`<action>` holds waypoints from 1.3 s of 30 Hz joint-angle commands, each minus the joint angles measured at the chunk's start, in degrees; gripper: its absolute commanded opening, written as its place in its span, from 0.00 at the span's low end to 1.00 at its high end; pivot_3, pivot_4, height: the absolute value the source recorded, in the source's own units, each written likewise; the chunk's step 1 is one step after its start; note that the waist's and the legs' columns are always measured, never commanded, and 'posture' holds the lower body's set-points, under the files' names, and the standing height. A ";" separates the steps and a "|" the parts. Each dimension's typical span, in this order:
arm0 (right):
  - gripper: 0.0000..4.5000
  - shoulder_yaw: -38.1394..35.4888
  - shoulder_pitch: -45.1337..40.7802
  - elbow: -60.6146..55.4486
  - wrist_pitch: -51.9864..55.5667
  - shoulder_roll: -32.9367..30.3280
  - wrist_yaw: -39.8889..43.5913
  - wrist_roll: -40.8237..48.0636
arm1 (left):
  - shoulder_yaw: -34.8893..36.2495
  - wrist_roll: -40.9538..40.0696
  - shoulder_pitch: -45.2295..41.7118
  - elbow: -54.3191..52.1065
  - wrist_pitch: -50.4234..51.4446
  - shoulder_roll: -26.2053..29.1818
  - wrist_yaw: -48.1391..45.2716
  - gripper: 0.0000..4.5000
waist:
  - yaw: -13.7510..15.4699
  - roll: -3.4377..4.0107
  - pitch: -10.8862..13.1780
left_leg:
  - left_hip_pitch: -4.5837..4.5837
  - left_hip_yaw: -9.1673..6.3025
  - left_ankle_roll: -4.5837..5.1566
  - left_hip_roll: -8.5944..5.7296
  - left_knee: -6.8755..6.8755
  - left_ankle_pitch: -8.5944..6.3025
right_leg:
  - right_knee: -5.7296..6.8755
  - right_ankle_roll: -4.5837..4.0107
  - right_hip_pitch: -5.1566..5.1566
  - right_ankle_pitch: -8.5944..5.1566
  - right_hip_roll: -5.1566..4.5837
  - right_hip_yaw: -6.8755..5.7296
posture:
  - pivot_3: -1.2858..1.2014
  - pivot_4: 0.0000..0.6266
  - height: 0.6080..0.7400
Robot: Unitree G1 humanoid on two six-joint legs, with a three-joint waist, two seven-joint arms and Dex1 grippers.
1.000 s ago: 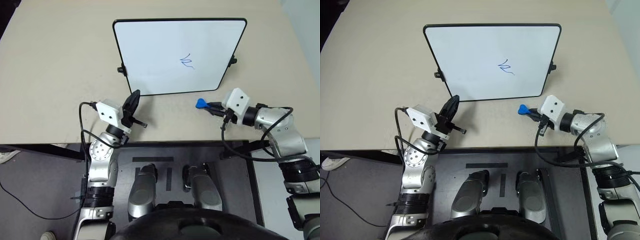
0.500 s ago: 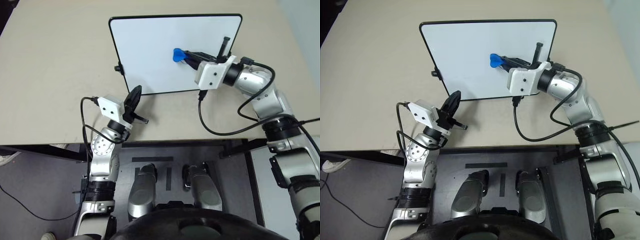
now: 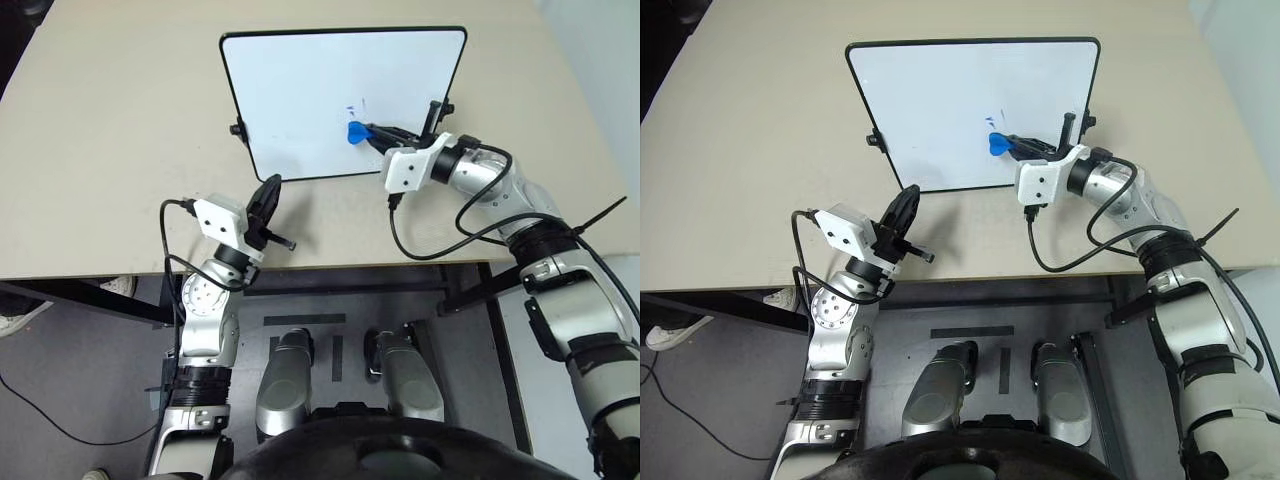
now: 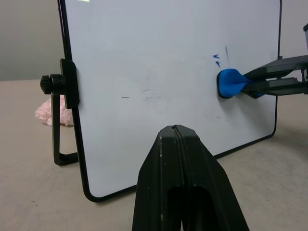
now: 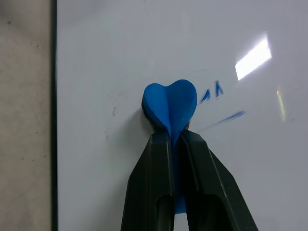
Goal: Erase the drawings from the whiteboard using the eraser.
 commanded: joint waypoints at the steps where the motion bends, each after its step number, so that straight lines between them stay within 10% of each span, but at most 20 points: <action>1: 0.00 -1.24 -3.17 0.55 -0.53 -0.23 -3.89 -0.83 | 0.25 0.09 -0.73 -1.39 -1.01 0.16 0.05 0.00 | 0.00 0.00 0.00 | -0.04 0.00 0.00 0.00 0.00 0.00 | -0.03 0.00 -0.02 0.00 0.00 0.01 | 0.52 0.24 1.00; 39: 0.00 0.01 -0.83 -5.74 -0.79 2.34 -1.45 -0.05 | -0.03 0.04 -1.92 0.23 -1.69 -0.38 -0.50 0.00 | -0.70 -0.04 -0.03 | -0.42 0.03 -0.38 0.07 0.03 0.22 | -0.04 -0.53 -0.77 0.70 0.01 0.01 | 0.52 0.24 1.00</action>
